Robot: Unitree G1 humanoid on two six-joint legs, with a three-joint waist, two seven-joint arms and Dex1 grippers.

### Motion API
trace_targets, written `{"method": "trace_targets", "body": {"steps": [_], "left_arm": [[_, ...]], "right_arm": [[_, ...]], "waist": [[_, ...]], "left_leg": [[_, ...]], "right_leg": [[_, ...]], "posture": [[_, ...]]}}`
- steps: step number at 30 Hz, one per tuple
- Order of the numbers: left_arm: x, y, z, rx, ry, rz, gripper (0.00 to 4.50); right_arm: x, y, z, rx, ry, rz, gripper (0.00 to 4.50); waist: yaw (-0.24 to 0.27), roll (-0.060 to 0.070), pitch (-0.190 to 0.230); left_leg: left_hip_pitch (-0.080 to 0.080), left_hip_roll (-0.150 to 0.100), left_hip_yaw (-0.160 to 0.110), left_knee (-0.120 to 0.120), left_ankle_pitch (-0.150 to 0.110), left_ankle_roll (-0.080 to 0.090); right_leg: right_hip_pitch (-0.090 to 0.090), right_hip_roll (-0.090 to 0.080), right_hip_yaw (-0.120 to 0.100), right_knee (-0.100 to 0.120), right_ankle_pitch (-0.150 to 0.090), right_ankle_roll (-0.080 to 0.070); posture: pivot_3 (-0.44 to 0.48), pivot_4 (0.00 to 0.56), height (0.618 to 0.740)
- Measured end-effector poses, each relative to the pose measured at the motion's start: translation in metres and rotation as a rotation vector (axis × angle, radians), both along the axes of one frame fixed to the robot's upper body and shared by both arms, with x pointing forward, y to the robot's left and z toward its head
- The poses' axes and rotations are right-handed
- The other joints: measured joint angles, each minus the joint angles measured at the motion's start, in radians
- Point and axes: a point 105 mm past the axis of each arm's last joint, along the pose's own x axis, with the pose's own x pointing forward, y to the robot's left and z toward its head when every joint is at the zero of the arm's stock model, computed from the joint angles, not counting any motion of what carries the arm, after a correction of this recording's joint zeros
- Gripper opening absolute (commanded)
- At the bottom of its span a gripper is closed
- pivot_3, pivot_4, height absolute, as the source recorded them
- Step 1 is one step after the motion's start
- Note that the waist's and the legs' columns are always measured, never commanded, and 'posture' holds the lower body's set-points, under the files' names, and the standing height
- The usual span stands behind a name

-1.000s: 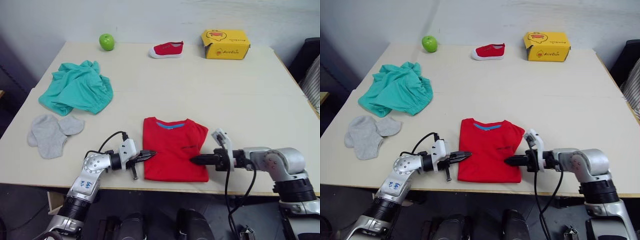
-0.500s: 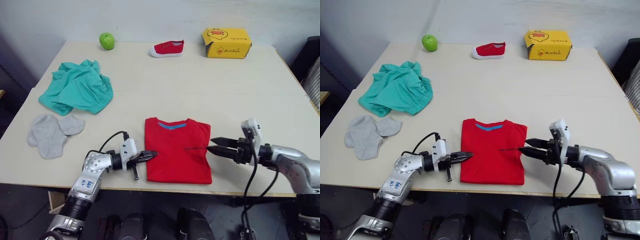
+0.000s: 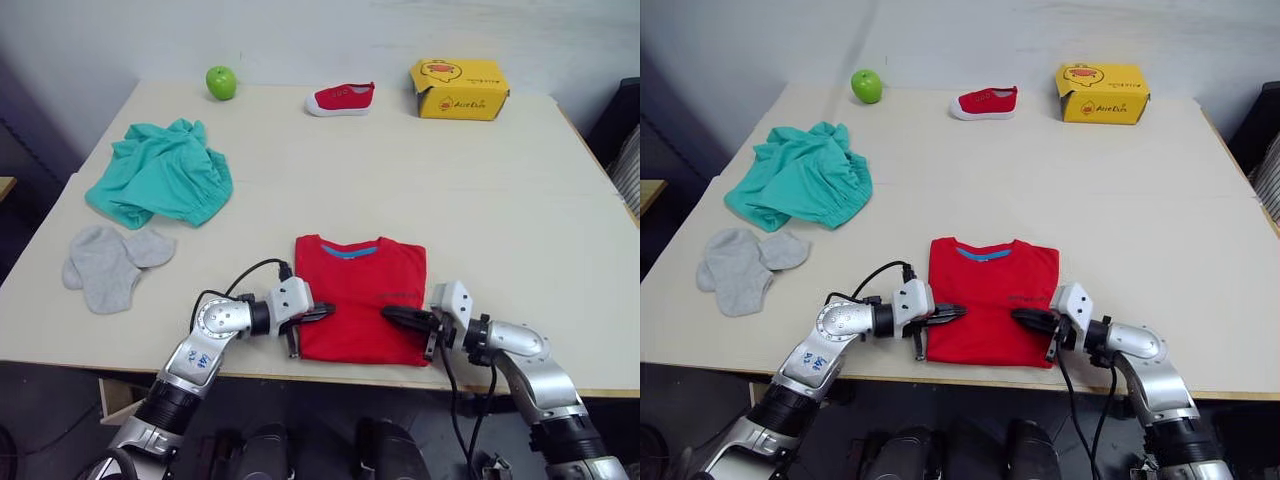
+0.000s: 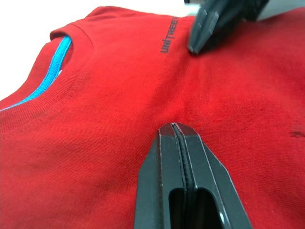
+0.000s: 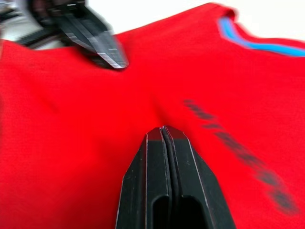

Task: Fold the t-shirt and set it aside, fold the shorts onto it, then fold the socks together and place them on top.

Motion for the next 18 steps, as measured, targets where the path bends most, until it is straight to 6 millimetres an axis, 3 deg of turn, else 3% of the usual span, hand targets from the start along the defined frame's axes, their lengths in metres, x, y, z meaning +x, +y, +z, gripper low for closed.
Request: {"method": "trace_targets", "body": {"steps": [7,12,15,18], "left_arm": [[-0.002,0.004,-0.003,0.025,-0.004,0.013,0.0],[-0.001,0.003,-0.002,-0.039,0.006,0.029,0.0],[-0.002,0.005,-0.001,-0.068,-0.002,0.02,0.0],[-0.002,0.006,-0.001,-0.072,-0.01,0.013,0.0]], "right_arm": [[0.039,-0.045,0.007,0.003,-0.046,-0.234,0.03],[0.048,-0.062,0.01,0.094,0.033,-0.323,0.03],[0.037,-0.071,0.022,0.211,0.247,-0.299,0.64],[0.018,-0.082,0.031,0.252,0.487,-0.28,1.69]], "waist": [[-0.004,0.006,-0.004],[-0.002,0.007,-0.004],[-0.001,0.009,-0.003],[-0.001,0.009,-0.003]], "left_leg": [[0.004,0.004,-0.001,-0.001,0.0,-0.004],[0.004,0.004,-0.002,-0.001,0.001,-0.006],[0.002,0.004,-0.003,-0.001,0.0,-0.003],[0.0,0.005,-0.005,-0.001,-0.001,-0.004]], "right_leg": [[0.003,-0.002,0.0,0.001,-0.001,-0.005],[0.003,-0.002,-0.001,0.002,-0.002,-0.006],[0.002,-0.004,0.001,0.002,-0.002,-0.006],[0.001,-0.004,0.002,0.0,-0.003,-0.008]], "posture": [[0.0,0.15,0.74],[0.0,0.15,0.74],[0.0,0.15,0.74],[0.0,0.15,0.74]]}}
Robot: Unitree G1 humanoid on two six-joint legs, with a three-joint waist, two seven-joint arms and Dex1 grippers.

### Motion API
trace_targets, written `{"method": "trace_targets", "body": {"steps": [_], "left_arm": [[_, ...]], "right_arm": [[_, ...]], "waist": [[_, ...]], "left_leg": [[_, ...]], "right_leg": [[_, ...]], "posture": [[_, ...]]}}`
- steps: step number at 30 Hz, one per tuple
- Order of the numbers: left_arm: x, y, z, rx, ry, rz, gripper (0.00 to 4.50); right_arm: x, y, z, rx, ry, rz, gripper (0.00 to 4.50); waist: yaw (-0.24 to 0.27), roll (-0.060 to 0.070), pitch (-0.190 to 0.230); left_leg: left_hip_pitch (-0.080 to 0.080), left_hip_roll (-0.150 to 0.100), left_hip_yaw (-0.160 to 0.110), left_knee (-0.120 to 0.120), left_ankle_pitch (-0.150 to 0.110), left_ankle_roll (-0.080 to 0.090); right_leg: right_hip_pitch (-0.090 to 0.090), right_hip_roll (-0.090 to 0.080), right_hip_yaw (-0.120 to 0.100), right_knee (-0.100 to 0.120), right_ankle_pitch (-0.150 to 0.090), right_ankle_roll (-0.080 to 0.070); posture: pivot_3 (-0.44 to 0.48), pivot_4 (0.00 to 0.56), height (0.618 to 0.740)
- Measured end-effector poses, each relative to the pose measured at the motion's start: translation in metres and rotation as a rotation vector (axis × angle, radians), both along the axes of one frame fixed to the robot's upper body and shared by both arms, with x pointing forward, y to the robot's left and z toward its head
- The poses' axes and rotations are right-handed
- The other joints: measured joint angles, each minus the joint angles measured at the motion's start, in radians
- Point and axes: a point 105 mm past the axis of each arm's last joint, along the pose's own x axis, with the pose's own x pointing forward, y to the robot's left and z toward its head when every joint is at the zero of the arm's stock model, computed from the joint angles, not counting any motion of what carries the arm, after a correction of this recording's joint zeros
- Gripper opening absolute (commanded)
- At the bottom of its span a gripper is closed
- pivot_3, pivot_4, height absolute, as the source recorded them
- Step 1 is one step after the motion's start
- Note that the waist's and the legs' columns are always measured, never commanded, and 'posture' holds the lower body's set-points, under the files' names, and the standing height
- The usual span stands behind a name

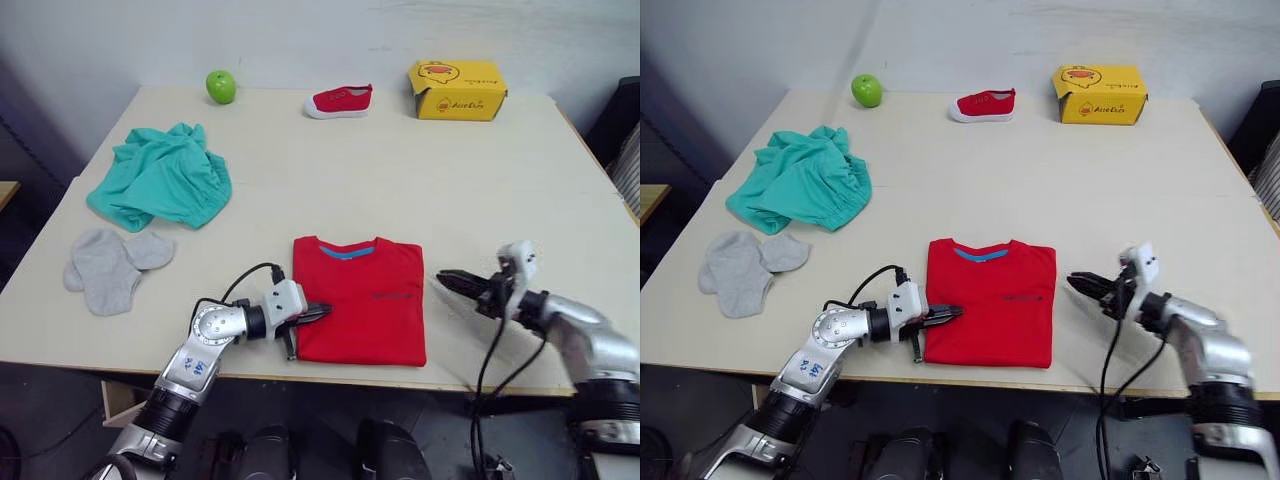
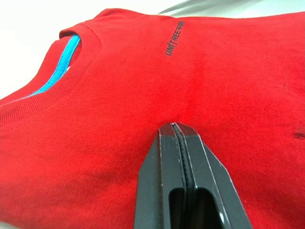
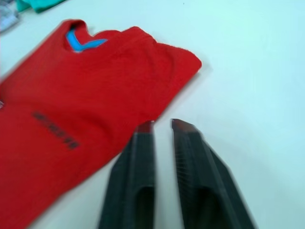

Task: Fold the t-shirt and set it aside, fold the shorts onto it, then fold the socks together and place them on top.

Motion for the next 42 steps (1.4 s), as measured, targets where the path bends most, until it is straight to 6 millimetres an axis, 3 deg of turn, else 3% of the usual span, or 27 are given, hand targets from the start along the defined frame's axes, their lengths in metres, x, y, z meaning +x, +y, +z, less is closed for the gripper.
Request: {"method": "trace_targets", "body": {"steps": [4,8,15,22,31,34,42], "left_arm": [[0.001,0.003,0.0,-0.001,-0.006,-0.001,0.0],[0.001,0.004,-0.001,-0.002,-0.008,-0.003,0.0],[0.003,0.007,-0.001,-0.014,-0.001,0.024,0.0],[0.002,0.012,-0.004,-0.001,0.003,0.037,0.0],[0.002,0.013,-0.005,0.002,0.004,0.038,0.0],[0.002,0.013,-0.004,0.003,0.002,0.034,0.0],[0.002,0.012,-0.003,0.003,-0.006,0.023,0.0]], "right_arm": [[-0.022,-0.004,0.002,0.104,0.368,0.018,3.12],[-0.025,0.01,0.006,0.104,0.492,0.081,4.48],[-0.015,0.056,0.001,0.139,0.534,0.215,4.48],[-0.008,0.075,-0.005,0.159,0.516,0.253,4.48],[-0.009,0.105,-0.009,0.172,0.503,0.32,4.48],[-0.015,0.111,-0.012,0.143,0.514,0.338,3.86],[-0.022,0.111,-0.023,0.144,0.574,0.32,0.93]], "waist": [[-0.002,0.0,0.0],[-0.004,0.0,0.0],[-0.013,-0.005,-0.004],[-0.028,-0.012,-0.011],[-0.038,-0.008,-0.02],[-0.037,-0.008,-0.02],[-0.026,-0.008,-0.02]], "left_leg": [[0.0,0.001,0.0,0.0,0.0,0.0],[0.0,0.001,0.0,0.0,0.0,-0.001],[0.0,0.002,0.0,0.0,0.0,-0.002],[0.003,0.005,0.0,-0.001,-0.001,-0.004],[0.003,0.009,0.0,-0.002,-0.003,-0.008],[0.003,0.009,0.0,-0.003,-0.003,-0.008],[0.002,0.009,0.003,-0.007,-0.003,-0.009]], "right_leg": [[-0.001,0.0,0.0,0.0,-0.001,-0.001],[-0.001,0.001,-0.001,0.0,-0.001,-0.001],[-0.001,0.003,-0.004,0.0,-0.001,-0.001],[0.002,0.005,-0.003,0.0,-0.001,-0.002],[0.001,0.008,-0.002,0.0,-0.003,-0.006],[0.001,0.008,-0.002,0.0,-0.004,-0.006],[-0.004,0.009,-0.003,-0.001,-0.004,-0.007]], "posture": [[0.0,0.15,0.74],[0.0,0.15,0.74],[0.0,0.15,0.74],[0.0,0.15,0.74],[0.0,0.15,0.74],[0.0,0.15,0.74],[0.0,0.15,0.74]]}}
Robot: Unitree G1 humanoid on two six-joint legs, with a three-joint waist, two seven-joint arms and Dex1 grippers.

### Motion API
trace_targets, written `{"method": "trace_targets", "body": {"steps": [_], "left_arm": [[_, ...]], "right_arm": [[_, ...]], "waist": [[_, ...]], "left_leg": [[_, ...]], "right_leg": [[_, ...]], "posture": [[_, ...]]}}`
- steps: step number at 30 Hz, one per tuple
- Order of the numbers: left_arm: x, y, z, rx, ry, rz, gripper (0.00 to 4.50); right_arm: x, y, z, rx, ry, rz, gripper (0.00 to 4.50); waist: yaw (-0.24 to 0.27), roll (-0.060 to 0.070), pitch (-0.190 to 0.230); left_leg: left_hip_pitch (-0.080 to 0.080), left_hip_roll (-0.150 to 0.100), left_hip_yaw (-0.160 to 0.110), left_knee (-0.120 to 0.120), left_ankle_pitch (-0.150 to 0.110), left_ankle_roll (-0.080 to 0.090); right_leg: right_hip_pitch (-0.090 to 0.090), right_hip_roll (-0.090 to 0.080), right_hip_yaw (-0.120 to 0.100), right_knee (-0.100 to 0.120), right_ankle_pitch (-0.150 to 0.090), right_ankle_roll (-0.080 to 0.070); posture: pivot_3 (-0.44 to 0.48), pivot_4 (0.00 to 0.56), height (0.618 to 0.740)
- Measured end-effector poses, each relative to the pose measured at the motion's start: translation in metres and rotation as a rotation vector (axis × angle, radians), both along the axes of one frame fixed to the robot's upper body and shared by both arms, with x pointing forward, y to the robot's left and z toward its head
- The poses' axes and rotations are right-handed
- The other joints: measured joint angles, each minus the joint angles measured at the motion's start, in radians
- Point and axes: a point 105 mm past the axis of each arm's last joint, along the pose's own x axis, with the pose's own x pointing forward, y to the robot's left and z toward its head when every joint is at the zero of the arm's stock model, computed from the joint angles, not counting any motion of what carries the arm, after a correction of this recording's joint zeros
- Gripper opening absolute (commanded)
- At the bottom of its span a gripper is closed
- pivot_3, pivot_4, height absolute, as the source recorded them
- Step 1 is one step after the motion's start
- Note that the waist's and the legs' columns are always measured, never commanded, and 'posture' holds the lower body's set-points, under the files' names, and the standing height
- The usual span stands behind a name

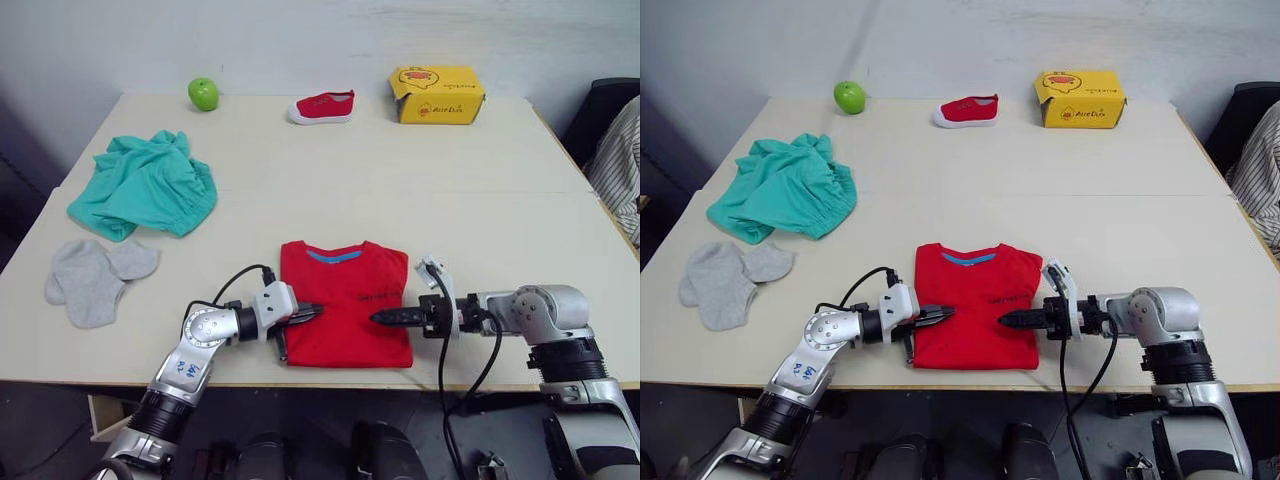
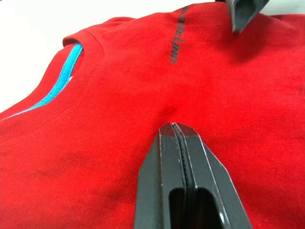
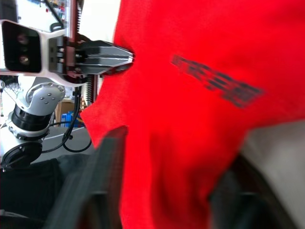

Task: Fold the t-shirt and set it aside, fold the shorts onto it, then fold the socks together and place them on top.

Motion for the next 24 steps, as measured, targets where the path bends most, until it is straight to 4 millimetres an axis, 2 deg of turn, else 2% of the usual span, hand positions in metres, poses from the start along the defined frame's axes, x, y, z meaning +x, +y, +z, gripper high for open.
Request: {"method": "trace_targets", "body": {"steps": [3,8,9,11,13,16,20,24], "left_arm": [[0.002,0.002,-0.002,0.004,0.008,0.006,0.0],[0.002,0.006,0.001,-0.032,0.043,0.007,0.0],[-0.001,0.009,0.005,-0.073,0.074,0.007,0.17],[-0.008,0.015,0.019,-0.161,0.119,-0.015,0.55],[-0.015,0.024,0.043,-0.225,0.126,-0.049,1.14],[-0.022,0.034,0.066,-0.258,0.112,-0.064,2.04],[-0.038,0.047,0.08,-0.275,0.175,-0.085,3.26],[-0.045,0.058,0.086,-0.268,0.208,-0.068,4.46]], "right_arm": [[0.0,0.003,0.002,0.009,0.003,-0.004,0.01],[0.0,-0.004,0.005,0.015,0.007,-0.039,0.01],[-0.003,-0.006,0.007,0.011,0.006,-0.039,0.0],[-0.007,-0.018,0.01,0.003,0.013,-0.06,0.0],[-0.01,-0.039,0.012,-0.038,0.024,-0.111,0.0],[-0.014,-0.066,0.012,-0.106,0.039,-0.191,0.0],[-0.019,-0.115,0.018,-0.192,0.049,-0.33,0.0],[-0.016,-0.163,0.031,-0.276,-0.003,-0.482,0.0]], "waist": [[0.0,-0.008,-0.005],[0.003,-0.009,-0.005],[0.004,-0.007,-0.004],[0.011,-0.003,-0.001],[0.024,0.001,0.002],[0.03,0.006,0.005],[0.028,0.013,0.015],[0.025,0.011,0.018]], "left_leg": [[0.001,0.001,0.0,0.001,0.001,0.0],[-0.001,0.001,-0.001,0.001,0.0,-0.002],[-0.004,0.001,-0.001,0.001,0.001,0.0],[-0.009,0.0,-0.004,0.002,0.002,-0.001],[-0.016,-0.002,-0.005,0.005,0.003,-0.004],[-0.017,-0.008,-0.004,0.006,0.002,0.0],[-0.02,-0.013,0.003,0.006,0.0,0.011],[-0.02,-0.014,0.008,0.007,-0.001,0.013]], "right_leg": [[0.001,0.001,0.0,0.0,0.0,0.0],[-0.001,-0.001,0.004,0.0,0.001,-0.001],[-0.004,-0.001,0.003,0.0,0.001,-0.001],[-0.007,-0.002,0.001,0.0,0.001,-0.001],[-0.01,-0.002,-0.001,0.0,0.001,0.0],[-0.009,0.0,-0.003,0.0,0.003,0.003],[-0.009,-0.002,-0.002,-0.009,0.009,0.014],[-0.009,-0.002,0.001,-0.014,0.012,0.021]], "posture": [[0.0,0.15,0.74],[0.0,0.15,0.74],[0.0,0.15,0.74],[0.0,0.15,0.74],[0.0,0.15,0.74],[0.0,0.15,0.74],[0.0,0.15,0.74],[0.0,0.15,0.74]]}}
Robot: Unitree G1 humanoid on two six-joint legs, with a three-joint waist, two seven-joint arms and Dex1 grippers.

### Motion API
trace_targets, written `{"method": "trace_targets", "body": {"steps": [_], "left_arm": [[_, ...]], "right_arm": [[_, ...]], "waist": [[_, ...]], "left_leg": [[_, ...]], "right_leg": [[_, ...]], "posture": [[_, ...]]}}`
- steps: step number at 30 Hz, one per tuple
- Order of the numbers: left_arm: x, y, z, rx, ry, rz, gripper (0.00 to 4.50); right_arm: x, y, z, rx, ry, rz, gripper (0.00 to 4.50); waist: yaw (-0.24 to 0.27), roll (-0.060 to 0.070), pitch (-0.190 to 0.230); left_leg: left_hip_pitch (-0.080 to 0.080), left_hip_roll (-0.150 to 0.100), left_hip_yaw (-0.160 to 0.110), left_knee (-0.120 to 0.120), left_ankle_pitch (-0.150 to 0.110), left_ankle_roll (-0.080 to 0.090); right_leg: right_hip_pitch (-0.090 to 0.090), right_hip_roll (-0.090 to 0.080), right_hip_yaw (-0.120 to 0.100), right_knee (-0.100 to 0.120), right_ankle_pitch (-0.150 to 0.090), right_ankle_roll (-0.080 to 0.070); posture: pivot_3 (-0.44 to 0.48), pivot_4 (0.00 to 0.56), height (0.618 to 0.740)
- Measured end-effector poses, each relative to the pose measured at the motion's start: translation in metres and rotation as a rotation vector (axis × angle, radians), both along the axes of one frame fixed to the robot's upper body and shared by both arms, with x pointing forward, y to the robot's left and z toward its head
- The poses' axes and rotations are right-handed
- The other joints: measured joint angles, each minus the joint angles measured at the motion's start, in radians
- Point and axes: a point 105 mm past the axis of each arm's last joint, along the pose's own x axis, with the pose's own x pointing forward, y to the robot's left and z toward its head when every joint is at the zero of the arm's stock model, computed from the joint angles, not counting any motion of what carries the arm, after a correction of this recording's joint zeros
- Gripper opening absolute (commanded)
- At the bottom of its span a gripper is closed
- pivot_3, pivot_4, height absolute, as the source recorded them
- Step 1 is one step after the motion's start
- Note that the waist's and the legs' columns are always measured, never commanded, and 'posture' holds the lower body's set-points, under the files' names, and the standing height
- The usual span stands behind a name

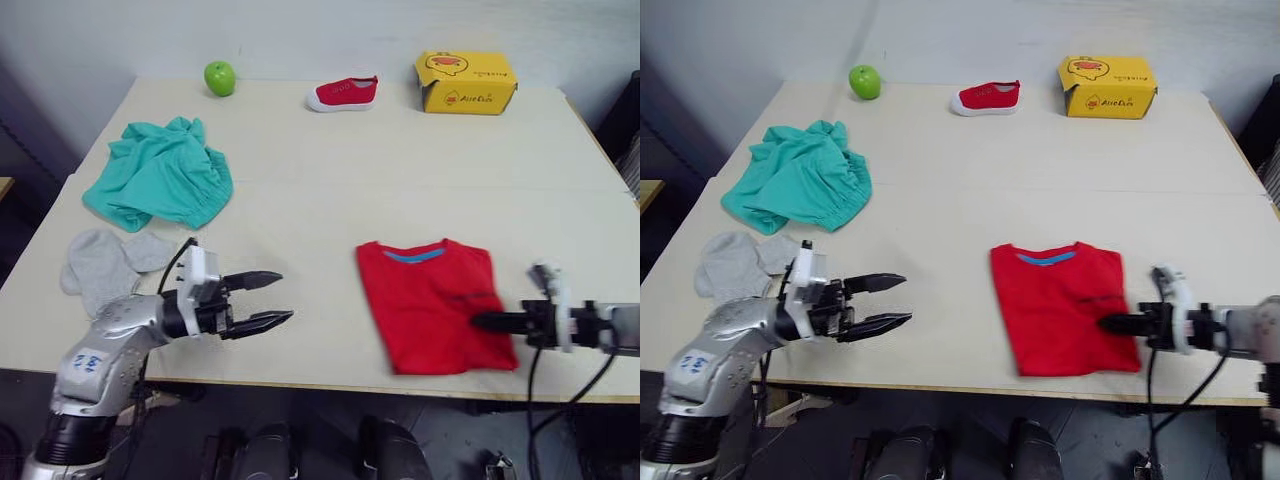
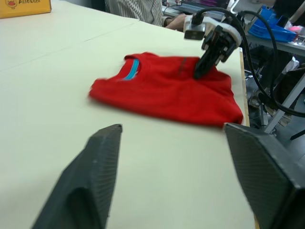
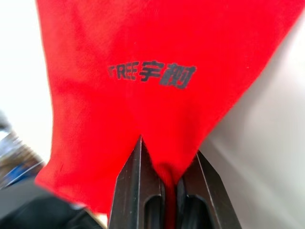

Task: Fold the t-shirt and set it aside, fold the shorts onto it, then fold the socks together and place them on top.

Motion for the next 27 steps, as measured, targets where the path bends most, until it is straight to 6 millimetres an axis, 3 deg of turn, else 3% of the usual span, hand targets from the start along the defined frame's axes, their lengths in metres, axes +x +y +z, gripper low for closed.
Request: {"method": "trace_targets", "body": {"steps": [7,17,22,27], "left_arm": [[-0.003,0.007,0.003,0.008,0.012,0.021,4.46],[-0.013,0.028,0.003,0.065,0.018,0.062,4.46],[-0.015,0.028,0.003,0.069,0.014,0.053,4.5],[-0.014,0.025,0.006,0.06,0.0,0.043,4.5]], "right_arm": [[0.018,-0.058,0.002,-0.14,-0.049,-0.184,0.0],[0.039,-0.101,0.01,-0.32,-0.122,-0.275,0.0],[0.038,-0.098,0.011,-0.318,-0.128,-0.206,1.43],[0.03,-0.109,0.017,-0.456,-0.144,-0.098,3.08]], "waist": [[-0.008,-0.001,0.004],[-0.027,-0.001,0.006],[-0.026,0.0,0.006],[-0.021,0.002,0.008]], "left_leg": [[0.001,0.001,0.003,0.0,0.002,-0.002],[0.002,0.002,0.008,0.0,0.002,-0.003],[0.002,0.002,0.009,0.001,0.003,-0.003],[0.003,0.001,0.011,0.001,0.003,-0.003]], "right_leg": [[-0.002,0.001,0.003,-0.002,0.0,0.0],[-0.004,0.002,0.007,0.003,0.0,0.0],[-0.005,0.002,0.009,0.003,0.0,0.0],[-0.006,0.002,0.012,0.004,0.0,0.001]], "posture": [[0.0,0.15,0.74],[0.0,0.15,0.74],[0.0,0.15,0.74],[0.0,0.15,0.74]]}}
